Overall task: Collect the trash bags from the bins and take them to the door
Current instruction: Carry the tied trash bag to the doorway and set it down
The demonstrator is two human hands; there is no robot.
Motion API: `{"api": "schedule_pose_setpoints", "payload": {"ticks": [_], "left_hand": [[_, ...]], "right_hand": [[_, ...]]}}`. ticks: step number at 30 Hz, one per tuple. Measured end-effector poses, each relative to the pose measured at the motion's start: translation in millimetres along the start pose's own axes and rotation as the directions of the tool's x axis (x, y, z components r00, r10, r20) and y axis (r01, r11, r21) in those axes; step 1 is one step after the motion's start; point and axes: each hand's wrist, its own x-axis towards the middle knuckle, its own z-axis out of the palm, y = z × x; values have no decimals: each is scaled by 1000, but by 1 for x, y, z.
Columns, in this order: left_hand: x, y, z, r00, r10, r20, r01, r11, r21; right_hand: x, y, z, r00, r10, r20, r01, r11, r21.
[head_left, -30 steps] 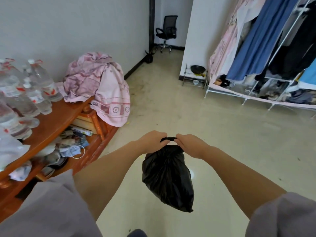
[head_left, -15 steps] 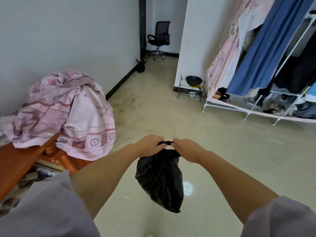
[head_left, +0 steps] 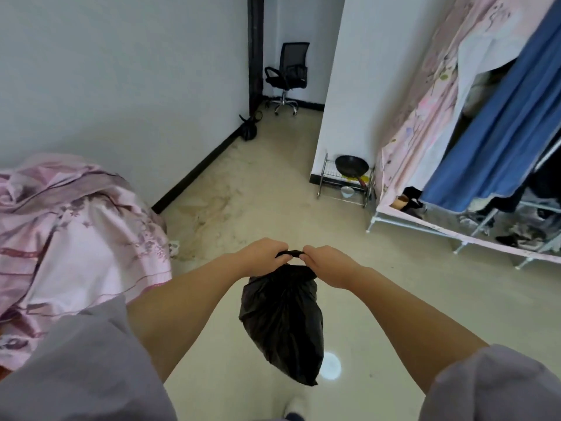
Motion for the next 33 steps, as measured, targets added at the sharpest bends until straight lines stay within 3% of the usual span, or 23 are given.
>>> {"api": "schedule_pose_setpoints", "payload": {"ticks": [6, 12, 25, 33], "left_hand": [[118, -50, -48, 991, -104, -89, 97, 992, -81], [222, -140, -81, 982, -176, -66, 173, 984, -52], [476, -313, -232, 992, -120, -27, 120, 993, 2], [621, -409, -285, 986, -161, -32, 161, 987, 11]], "right_hand": [[137, 60, -66, 994, -101, 38, 103, 994, -43], [279, 91, -88, 978, -183, 97, 187, 981, -45], [582, 159, -193, 996, -83, 41, 82, 996, 37], [763, 216, -237, 985, -147, 85, 147, 989, 4]]}}
